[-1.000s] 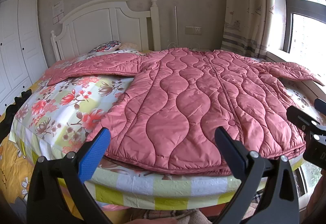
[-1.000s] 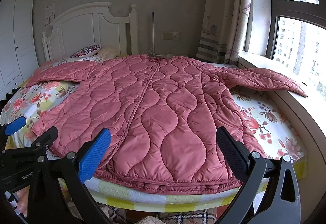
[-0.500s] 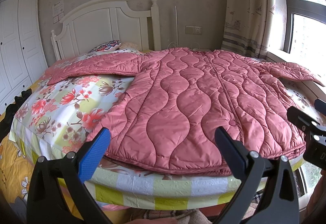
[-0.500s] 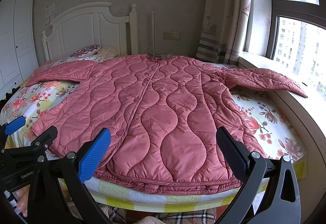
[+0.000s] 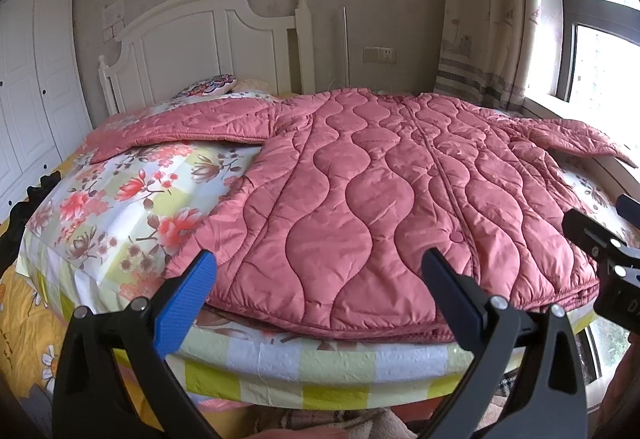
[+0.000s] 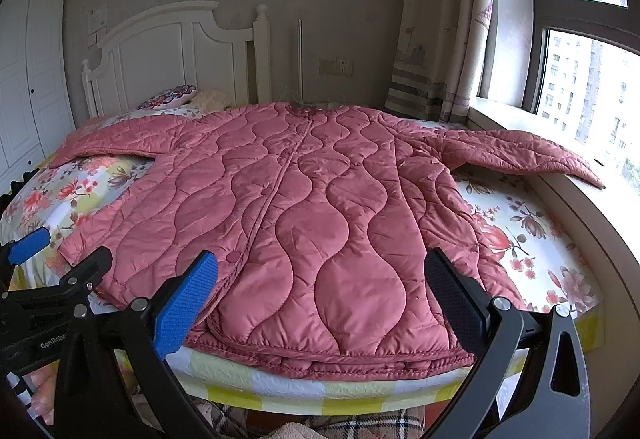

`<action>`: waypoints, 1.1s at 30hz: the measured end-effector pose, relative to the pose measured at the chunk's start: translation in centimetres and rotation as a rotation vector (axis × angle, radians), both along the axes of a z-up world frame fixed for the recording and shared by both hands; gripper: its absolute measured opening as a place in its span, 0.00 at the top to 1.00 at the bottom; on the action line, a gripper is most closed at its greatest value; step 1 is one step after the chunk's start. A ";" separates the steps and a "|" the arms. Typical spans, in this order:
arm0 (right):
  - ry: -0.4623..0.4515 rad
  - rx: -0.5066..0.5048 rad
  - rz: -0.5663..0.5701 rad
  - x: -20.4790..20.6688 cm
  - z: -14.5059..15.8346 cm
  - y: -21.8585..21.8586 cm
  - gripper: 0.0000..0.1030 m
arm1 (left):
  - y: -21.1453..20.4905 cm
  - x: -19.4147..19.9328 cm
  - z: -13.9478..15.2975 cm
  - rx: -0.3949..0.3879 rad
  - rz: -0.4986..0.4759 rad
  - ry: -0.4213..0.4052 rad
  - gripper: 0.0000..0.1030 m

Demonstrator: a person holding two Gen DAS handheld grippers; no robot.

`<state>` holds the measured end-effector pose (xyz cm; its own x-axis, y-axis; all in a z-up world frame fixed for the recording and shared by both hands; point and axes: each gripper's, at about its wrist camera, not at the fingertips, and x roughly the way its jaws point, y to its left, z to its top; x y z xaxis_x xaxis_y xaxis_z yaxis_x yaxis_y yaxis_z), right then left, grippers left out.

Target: Fold large clothes

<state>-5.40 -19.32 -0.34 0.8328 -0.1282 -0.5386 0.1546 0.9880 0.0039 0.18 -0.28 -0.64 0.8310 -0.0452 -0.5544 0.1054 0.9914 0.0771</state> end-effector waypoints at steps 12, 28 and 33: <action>0.082 0.170 -0.102 3.4 -2.0 -8.3 0.04 | 0.0 4.9 -0.9 -0.070 -0.041 0.113 0.02; 0.165 0.752 -0.398 12.0 -6.7 -29.6 0.04 | -4.7 19.7 -2.5 0.077 -0.072 0.224 0.02; -0.030 0.854 -0.533 13.4 -6.8 -34.3 0.04 | -5.2 23.8 -4.9 0.092 -0.057 0.267 0.02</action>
<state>8.01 -53.63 -7.16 0.7939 -0.0688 -0.6042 0.5642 0.4542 0.6895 24.01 -5.49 -5.57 0.6529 -0.0270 -0.7570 0.1894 0.9735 0.1286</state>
